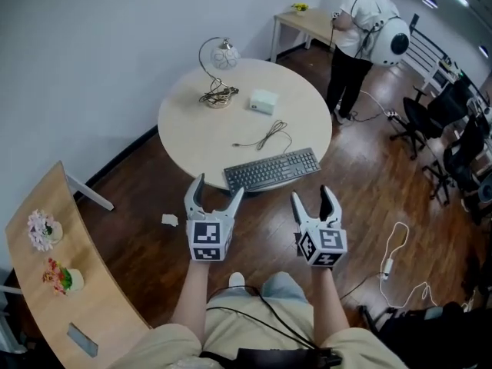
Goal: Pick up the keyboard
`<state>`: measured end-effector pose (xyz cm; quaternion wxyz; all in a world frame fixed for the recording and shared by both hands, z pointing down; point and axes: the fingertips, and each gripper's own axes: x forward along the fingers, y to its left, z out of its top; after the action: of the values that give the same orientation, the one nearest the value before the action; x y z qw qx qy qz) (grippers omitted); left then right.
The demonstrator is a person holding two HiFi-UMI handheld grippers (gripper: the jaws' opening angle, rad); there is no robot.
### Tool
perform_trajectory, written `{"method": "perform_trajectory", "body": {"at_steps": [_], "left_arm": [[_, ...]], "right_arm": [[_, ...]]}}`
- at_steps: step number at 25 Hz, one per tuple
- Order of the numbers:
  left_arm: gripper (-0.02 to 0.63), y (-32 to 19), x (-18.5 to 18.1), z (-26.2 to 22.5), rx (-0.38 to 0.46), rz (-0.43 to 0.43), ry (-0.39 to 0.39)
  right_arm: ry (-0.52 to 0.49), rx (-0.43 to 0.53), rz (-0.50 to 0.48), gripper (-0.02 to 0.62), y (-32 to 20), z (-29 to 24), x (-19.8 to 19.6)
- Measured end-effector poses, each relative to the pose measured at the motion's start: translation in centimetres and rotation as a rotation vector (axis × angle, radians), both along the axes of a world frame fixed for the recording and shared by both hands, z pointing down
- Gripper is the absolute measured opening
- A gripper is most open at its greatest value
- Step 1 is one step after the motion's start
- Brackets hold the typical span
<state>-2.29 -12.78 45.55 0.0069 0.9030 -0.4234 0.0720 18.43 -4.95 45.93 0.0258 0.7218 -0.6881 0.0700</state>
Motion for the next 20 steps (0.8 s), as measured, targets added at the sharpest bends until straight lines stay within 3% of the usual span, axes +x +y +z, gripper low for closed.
{"method": "perform_trajectory", "body": {"at_steps": [10,16,20], "left_arm": [[0.400,-8.3,0.8,3.4,-0.070,-0.139,-0.024],[0.400,-15.0,5.4,4.7,-0.109,-0.224,-0.029],[0.400,-18.6,7.2,7.7,-0.186,-0.298,-0.057]], "right_arm": [[-0.022,-0.005,-0.131,0.360,-11.8,2.0,4.0],[0.008,-0.014,-0.201,0.360,-19.9,2.8,11.5],[-0.003,-0.104,-0.221,0.360,-23.3,6.6,18.1]]}}
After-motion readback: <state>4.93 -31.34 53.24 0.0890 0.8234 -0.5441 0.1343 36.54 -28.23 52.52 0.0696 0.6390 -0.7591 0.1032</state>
